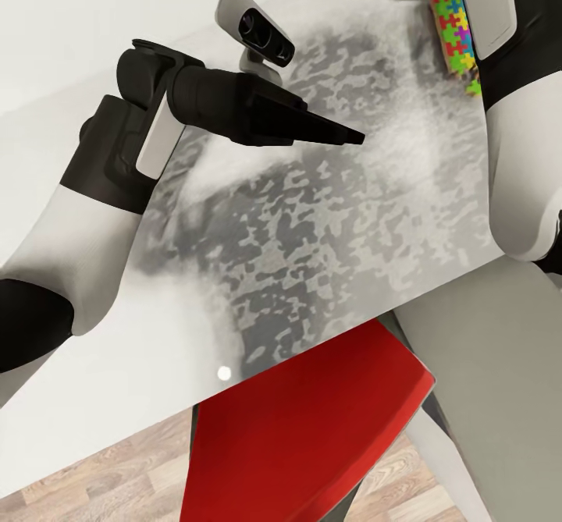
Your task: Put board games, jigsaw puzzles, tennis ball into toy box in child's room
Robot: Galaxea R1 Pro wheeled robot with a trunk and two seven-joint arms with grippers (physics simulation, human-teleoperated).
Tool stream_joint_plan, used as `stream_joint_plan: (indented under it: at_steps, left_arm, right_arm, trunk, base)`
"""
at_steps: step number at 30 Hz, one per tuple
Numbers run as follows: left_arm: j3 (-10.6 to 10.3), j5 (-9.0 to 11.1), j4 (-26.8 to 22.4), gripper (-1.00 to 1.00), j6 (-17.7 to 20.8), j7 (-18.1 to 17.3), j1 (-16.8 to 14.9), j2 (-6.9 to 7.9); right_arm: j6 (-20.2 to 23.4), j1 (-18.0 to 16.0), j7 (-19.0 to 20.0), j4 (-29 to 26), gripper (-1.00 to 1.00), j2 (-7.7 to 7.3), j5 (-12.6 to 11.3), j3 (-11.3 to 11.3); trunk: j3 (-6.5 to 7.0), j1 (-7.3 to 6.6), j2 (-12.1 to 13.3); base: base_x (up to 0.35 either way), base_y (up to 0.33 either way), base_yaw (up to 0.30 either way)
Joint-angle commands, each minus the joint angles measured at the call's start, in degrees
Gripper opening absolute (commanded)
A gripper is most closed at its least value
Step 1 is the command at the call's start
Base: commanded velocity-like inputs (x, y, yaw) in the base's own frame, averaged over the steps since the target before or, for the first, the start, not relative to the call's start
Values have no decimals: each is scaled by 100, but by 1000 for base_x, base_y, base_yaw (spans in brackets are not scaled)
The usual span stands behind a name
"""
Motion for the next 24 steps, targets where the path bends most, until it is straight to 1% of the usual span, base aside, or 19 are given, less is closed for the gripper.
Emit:
stream_joint_plan:
  at_steps: [1,12,20,24]
  left_arm:
    - [-7,2,4,100,61,-25,-4,1]
    - [-11,2,4,100,61,-25,-6,4]
    - [-10,2,4,100,61,-25,-4,0]
    - [-14,2,4,100,61,-25,-4,4]
  right_arm:
    - [14,-5,-58,-6,100,-8,-58,36]
    - [-1,-5,-65,-2,100,-15,-59,23]
    - [8,-5,-44,2,100,-24,-67,-6]
    - [-2,-5,-55,-4,100,-19,-56,27]
  trunk:
    - [-8,4,-9]
    - [-24,4,-9]
    - [-80,4,-9]
    - [-106,4,-9]
  base:
    - [0,0,23]
    - [0,0,12]
    - [0,0,7]
    - [0,0,1]
